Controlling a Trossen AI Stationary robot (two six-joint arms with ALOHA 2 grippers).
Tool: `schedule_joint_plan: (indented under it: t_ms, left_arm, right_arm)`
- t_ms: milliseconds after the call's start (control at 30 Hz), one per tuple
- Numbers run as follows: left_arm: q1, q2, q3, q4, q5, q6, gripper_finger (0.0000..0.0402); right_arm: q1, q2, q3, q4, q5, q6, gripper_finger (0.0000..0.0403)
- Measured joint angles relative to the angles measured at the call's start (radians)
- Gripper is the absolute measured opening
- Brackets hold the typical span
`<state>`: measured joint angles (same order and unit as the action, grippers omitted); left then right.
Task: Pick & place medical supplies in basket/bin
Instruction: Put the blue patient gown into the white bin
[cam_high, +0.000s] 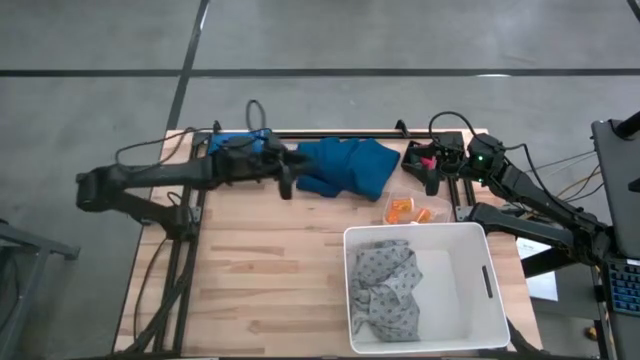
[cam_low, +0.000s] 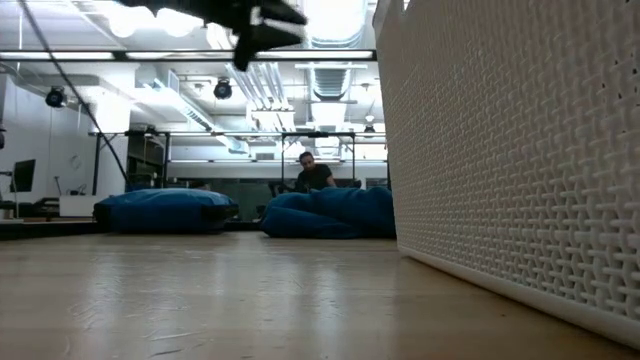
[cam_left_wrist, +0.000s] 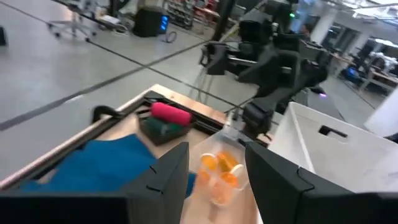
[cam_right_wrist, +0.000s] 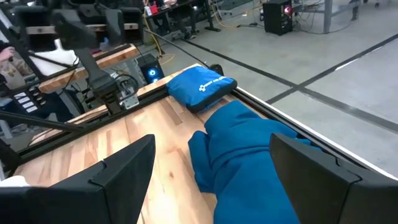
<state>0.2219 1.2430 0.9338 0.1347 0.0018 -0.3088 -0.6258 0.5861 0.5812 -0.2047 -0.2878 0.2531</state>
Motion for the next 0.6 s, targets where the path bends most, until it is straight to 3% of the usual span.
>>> schedule_joint_plan:
  t_ms: [600]
  left_arm:
    - [0.042, -0.659, -0.473, -0.005, -0.081, -0.014, 0.0164]
  right_arm:
    - [0.0, 0.0, 0.0, 0.0, 0.0, 0.0, 0.0311]
